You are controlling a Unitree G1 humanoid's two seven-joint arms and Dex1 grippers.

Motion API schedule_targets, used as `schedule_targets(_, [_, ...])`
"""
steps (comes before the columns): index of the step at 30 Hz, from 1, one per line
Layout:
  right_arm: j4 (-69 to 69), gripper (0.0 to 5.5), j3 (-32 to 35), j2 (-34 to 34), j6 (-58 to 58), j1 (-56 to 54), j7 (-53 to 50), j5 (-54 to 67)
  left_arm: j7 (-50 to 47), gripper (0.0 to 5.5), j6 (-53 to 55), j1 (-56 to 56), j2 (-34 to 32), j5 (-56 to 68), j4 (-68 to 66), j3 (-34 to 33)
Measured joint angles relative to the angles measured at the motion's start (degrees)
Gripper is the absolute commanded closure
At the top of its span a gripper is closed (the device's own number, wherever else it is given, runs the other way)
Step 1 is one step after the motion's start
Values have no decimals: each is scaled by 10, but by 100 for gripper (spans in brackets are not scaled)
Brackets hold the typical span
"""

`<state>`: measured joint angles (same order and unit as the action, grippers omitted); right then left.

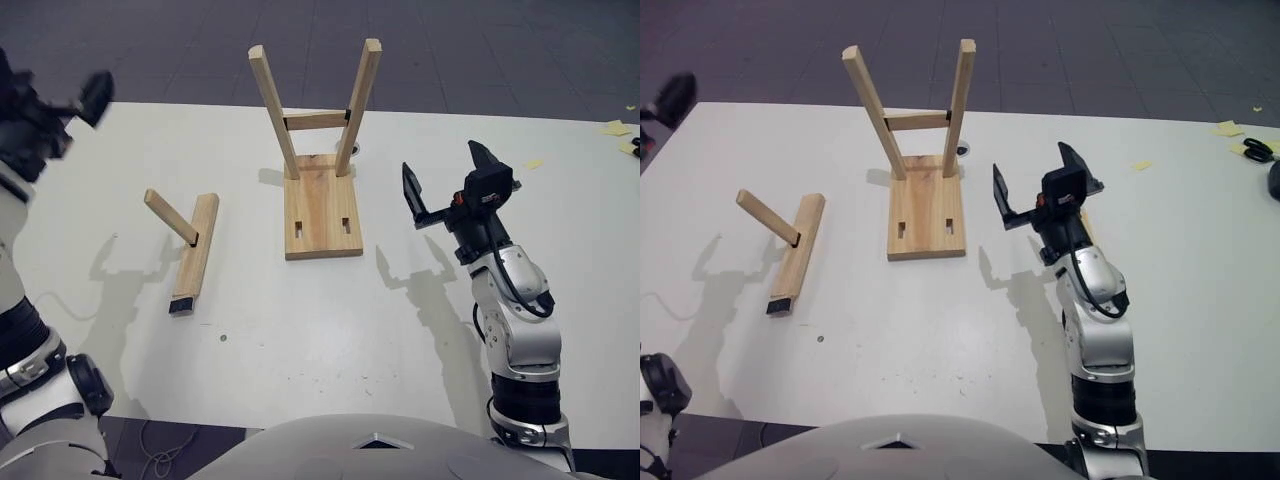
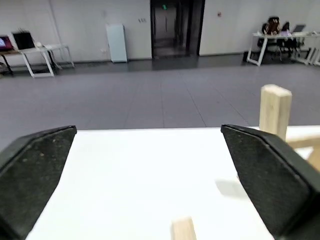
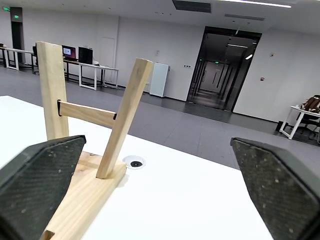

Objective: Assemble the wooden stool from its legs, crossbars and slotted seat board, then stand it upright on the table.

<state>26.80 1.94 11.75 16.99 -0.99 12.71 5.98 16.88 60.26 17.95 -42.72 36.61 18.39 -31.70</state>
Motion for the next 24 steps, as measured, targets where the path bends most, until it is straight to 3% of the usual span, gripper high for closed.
schedule_targets(7, [19, 10, 8, 1, 6, 39, -2, 0, 73, 13, 83, -82, -14, 78, 53, -4])
schedule_targets(15, [29, 10, 3, -2, 11, 51, -13, 0, 83, 13, 16, -208, -85, -48, 119, 148])
schedule_targets(22, [29, 10, -9, -6, 11, 51, -17, -1, 75, 13, -25, -256, -43, -92, 98, 225])
schedule_targets(24, [29, 10, -10, -7, 11, 49, -18, -2, 76, 38, -36, -266, -31, -101, 74, 233])
